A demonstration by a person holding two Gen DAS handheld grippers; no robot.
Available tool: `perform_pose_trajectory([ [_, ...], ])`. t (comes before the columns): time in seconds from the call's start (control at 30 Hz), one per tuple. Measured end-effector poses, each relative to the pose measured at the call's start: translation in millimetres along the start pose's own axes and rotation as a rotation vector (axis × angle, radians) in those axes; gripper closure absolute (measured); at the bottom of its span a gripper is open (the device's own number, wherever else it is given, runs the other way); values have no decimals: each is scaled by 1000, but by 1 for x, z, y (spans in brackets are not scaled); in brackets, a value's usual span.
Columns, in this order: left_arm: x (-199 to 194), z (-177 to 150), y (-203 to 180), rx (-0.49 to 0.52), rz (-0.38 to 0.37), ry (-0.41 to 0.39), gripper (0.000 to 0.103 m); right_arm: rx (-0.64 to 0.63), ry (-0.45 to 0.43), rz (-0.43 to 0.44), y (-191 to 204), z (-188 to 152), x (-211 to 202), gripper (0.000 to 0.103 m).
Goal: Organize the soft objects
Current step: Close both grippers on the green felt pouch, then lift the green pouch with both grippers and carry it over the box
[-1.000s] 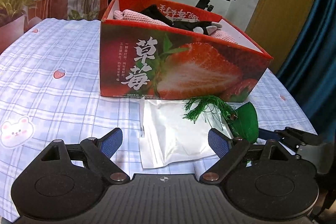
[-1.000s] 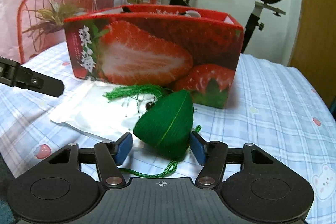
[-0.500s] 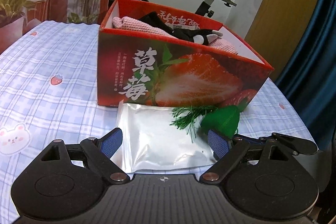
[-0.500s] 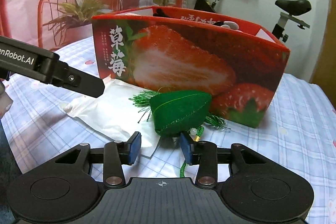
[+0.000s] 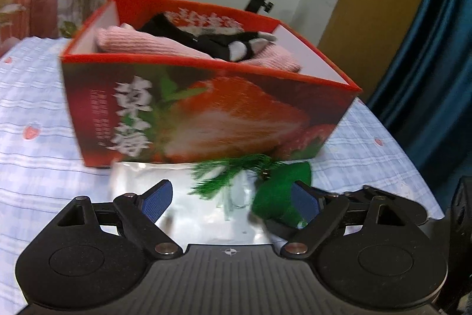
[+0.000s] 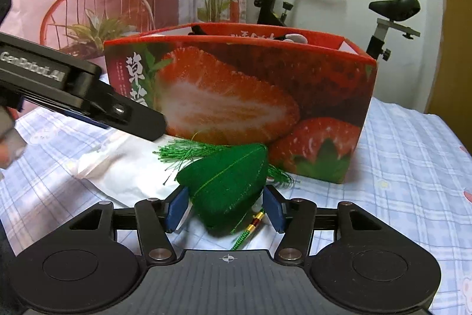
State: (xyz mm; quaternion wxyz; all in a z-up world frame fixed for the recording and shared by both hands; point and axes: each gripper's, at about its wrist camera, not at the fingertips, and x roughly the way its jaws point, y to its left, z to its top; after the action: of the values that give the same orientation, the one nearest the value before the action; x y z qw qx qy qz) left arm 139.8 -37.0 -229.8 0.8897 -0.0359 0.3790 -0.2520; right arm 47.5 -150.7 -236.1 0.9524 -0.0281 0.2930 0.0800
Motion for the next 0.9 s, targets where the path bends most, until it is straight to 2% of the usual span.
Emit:
perform_pose_trajectory([
  [0.13, 17, 3, -11, 0, -50, 42, 17, 3, 18, 16, -1, -2, 3, 50],
  [0.3, 37, 3, -19, -14, -111, 88, 30, 24, 12, 31, -3, -4, 4, 50],
  [0.43, 50, -1, -16, -58, -156, 132, 53, 66, 11, 47, -10, -5, 4, 52],
  [0.67, 49, -3, -13, -66, -172, 110, 56, 108, 0, 59, -17, -6, 3, 55],
  [0.9, 25, 5, -11, -62, -205, 68, 57, 88, -49, 53, -13, -3, -13, 56],
])
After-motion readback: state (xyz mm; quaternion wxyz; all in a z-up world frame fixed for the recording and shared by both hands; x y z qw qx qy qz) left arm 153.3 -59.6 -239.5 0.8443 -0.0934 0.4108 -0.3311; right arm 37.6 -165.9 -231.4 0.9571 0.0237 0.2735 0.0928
